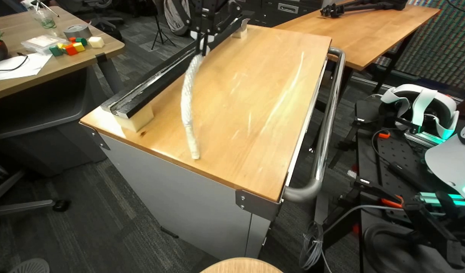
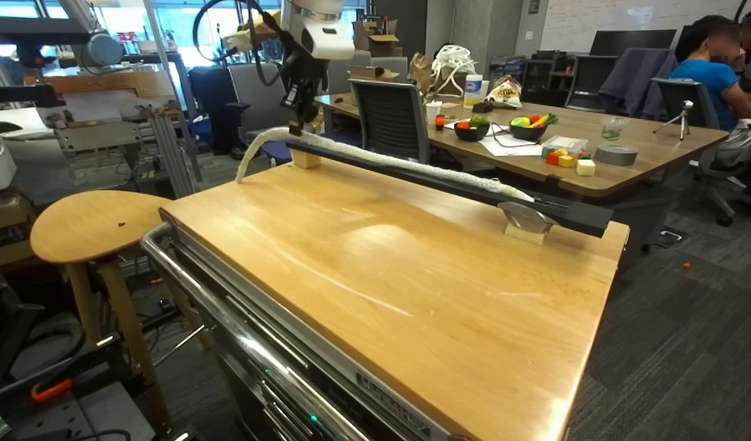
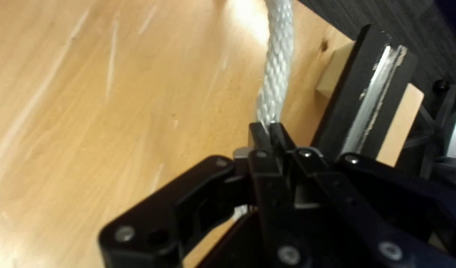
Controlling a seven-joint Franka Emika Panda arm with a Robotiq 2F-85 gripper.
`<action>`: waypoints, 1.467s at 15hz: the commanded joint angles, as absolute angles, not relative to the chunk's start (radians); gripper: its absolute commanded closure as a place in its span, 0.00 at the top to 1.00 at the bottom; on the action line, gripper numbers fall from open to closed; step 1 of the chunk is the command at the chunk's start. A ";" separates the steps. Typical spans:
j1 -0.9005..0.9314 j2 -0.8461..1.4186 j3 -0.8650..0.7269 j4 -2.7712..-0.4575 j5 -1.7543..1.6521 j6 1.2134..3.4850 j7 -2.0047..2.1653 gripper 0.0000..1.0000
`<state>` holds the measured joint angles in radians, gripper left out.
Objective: Put the white rope on the table
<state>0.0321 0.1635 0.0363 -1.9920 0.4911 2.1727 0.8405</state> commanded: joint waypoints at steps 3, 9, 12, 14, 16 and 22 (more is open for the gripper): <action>-0.038 0.022 -0.029 -2.255 0.556 2.162 0.725 0.02; -0.109 -0.052 -0.107 -2.292 0.589 2.160 0.526 0.33; -0.126 -0.106 -0.131 -2.274 0.591 2.170 0.395 0.55; -0.129 -0.135 -0.139 -2.252 0.604 2.183 0.328 0.70; -0.136 -0.128 -0.144 -2.217 0.560 2.252 0.298 0.85; -0.139 -0.090 -0.152 -2.185 0.515 2.372 0.279 1.00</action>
